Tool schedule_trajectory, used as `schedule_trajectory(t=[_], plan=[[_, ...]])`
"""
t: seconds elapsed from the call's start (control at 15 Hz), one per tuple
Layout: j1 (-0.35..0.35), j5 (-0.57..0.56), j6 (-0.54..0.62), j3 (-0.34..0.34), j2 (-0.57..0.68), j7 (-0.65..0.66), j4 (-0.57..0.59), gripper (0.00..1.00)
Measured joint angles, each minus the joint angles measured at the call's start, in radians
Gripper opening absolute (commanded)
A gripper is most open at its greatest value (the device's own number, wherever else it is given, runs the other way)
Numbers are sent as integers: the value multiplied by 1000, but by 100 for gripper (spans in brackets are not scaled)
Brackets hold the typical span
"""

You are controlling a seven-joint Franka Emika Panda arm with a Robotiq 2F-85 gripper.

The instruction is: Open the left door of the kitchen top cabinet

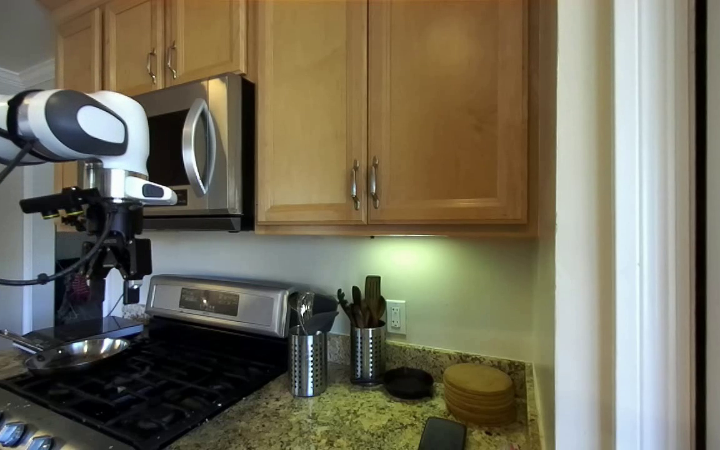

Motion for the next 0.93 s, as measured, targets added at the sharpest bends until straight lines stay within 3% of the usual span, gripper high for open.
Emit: schedule_trajectory(t=[0.33, 0.93], plan=[[-6, -47, 151, 3, 111, 80, 64, 100], [-8, -83, 159, 12, 147, 135, 118, 100]])
